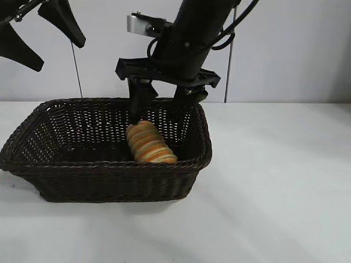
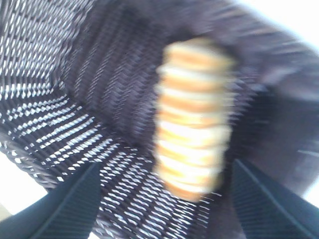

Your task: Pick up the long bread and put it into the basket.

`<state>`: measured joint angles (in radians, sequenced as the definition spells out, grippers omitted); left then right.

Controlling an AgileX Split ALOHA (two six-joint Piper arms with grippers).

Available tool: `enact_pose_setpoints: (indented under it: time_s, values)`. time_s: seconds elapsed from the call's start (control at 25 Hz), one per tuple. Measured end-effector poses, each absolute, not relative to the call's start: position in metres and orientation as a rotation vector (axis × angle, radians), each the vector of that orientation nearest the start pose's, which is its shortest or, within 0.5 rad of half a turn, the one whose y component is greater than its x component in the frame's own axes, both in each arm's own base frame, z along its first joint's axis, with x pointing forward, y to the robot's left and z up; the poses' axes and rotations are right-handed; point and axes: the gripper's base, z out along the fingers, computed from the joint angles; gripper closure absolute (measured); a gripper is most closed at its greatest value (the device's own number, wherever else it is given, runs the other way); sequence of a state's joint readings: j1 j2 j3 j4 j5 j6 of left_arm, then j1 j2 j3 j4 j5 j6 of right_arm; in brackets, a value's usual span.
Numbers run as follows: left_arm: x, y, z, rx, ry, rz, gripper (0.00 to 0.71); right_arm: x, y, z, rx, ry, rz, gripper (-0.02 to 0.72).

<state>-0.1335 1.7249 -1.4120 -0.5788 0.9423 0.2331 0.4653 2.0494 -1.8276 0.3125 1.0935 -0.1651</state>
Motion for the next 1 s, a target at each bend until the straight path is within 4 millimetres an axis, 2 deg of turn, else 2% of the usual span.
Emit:
enact_pose_setpoints:
  time_s: [0.2,0.32,1.0]
  values:
    - [0.36,-0.089,0.289,0.153,2.635,-0.697,0.116,0.402,0.192,0.279,-0.676,2.729,0.51,0.167]
    - [0.36,-0.089,0.289,0.153,2.635,-0.697,0.116,0.405,0.182,0.283,-0.653,2.751,0.529,0.167]
    - [0.361,-0.089,0.29,0.151,2.632,-0.695,0.116,0.405,0.181,0.284,-0.651,2.759,0.538,0.167]
